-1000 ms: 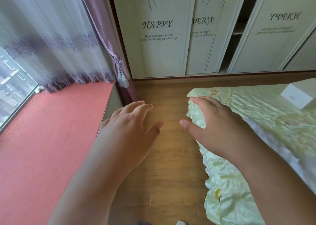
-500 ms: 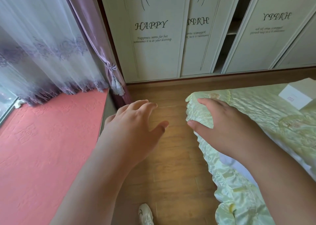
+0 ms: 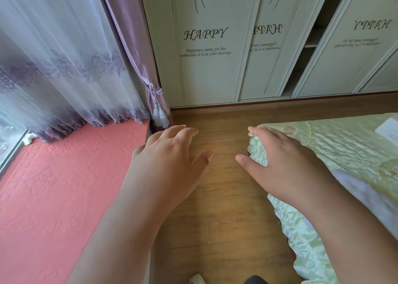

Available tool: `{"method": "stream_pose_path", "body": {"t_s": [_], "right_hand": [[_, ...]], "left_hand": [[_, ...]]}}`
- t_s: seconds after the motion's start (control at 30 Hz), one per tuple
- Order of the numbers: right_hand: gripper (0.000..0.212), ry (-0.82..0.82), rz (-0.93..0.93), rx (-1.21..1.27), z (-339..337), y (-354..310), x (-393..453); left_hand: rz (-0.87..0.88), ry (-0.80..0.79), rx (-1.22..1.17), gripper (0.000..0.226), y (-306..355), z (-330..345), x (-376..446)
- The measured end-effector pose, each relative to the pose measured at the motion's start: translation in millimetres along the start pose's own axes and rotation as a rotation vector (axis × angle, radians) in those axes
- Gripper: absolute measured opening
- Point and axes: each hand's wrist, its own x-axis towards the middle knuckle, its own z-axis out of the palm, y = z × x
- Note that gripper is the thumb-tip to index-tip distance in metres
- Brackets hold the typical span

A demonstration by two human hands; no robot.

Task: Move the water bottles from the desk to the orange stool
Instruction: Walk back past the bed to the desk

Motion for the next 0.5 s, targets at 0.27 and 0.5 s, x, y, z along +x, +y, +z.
{"method": "stream_pose_path", "body": {"t_s": [0.27, 0.5], "right_hand": [[0.069, -0.042, -0.024, 0.023, 11, -4, 58], [0.068, -0.06, -0.055, 0.075, -1, 27, 134]], "left_hand": [[-0.043, -0.019, -0.004, 0.06, -14, 4, 47], [-0.074, -0.019, 0.016, 0.06, 12, 10, 115]]}}
